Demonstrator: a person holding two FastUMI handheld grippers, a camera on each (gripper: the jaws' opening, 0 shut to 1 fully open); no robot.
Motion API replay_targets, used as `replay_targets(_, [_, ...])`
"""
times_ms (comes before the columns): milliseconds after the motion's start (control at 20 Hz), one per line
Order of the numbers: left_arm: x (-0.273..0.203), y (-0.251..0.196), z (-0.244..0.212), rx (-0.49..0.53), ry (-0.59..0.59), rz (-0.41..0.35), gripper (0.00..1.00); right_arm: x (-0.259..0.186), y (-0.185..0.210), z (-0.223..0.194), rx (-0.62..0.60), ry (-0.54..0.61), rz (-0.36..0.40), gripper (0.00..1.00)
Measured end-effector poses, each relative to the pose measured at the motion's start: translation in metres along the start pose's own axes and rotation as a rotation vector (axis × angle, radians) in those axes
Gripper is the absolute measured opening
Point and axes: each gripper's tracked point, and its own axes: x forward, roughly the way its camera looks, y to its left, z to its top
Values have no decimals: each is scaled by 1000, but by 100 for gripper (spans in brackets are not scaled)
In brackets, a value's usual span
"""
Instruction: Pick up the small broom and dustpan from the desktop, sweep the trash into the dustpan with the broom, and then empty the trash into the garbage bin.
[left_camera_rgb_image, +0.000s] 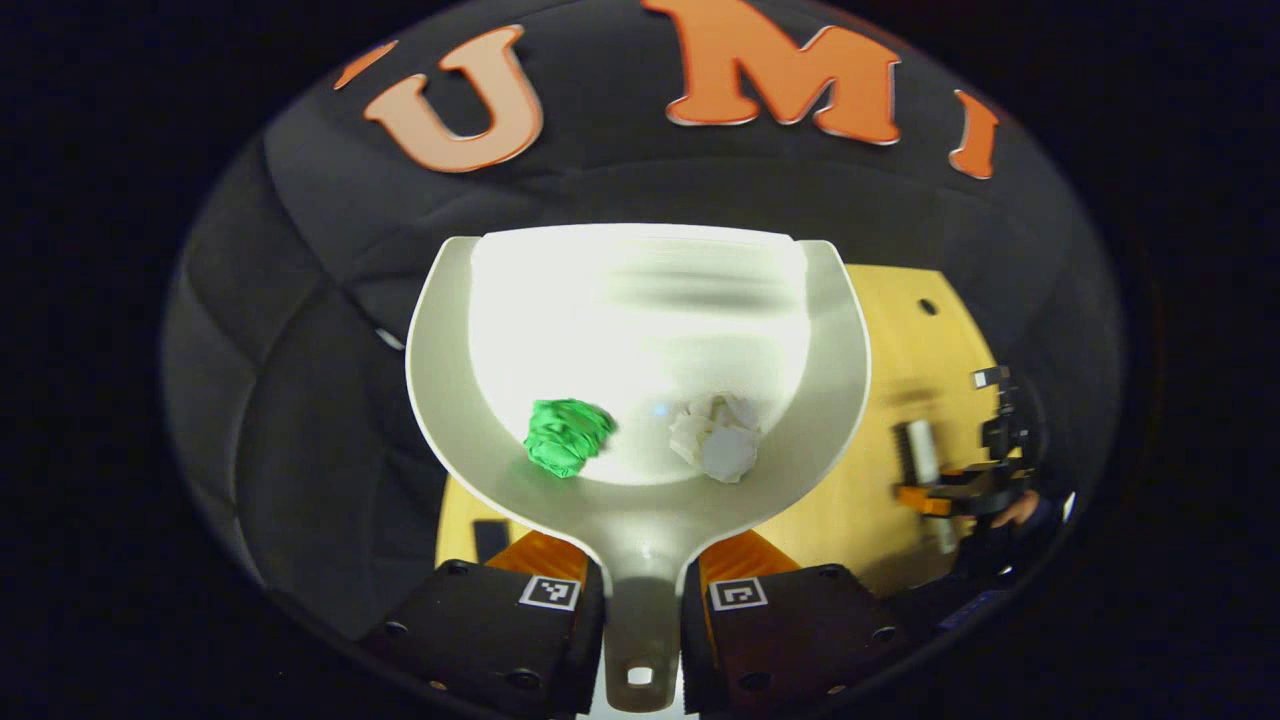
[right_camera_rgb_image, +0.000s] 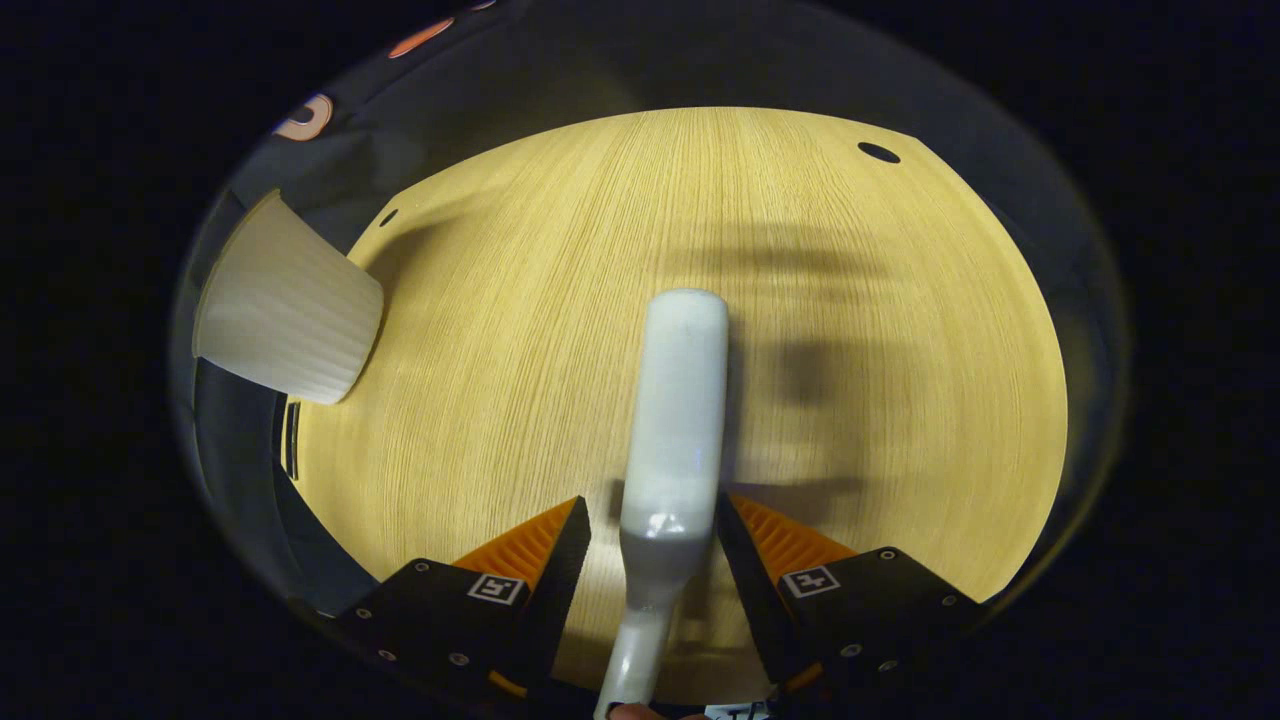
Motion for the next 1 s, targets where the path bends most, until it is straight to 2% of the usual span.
replay_targets(50, [11,11,-5,20,35,46,33,-1,-1,0,6,2,0,79])
replay_targets(100, [7,0,-4,49,65,93,33,-2,-2,0,10,4,1,79])
replay_targets(150, [4,11,-6,103,94,132,33,-2,-2,0,11,4,2,79])
replay_targets(400, [-6,21,5,399,150,302,33,-1,-4,6,39,1,10,79])
replay_targets(450, [-7,24,10,469,148,338,36,-1,-3,7,42,-5,14,80])
replay_targets(500, [-9,28,12,540,150,379,33,-1,-3,7,46,-5,15,80])
replay_targets(650, [-15,43,41,792,116,538,33,-2,-5,6,47,-4,10,81])
replay_targets(850, [-24,58,89,1125,42,833,33,-2,-11,3,63,-2,9,81])
replay_targets(900, [-21,57,93,1152,37,860,33,-2,-11,2,68,-4,11,81])
replay_targets(950, [-13,53,87,1126,31,846,32,-2,-11,3,73,-6,15,81])
replay_targets(1000, [-45,50,78,1051,35,801,32,-2,-12,2,79,-7,15,80])
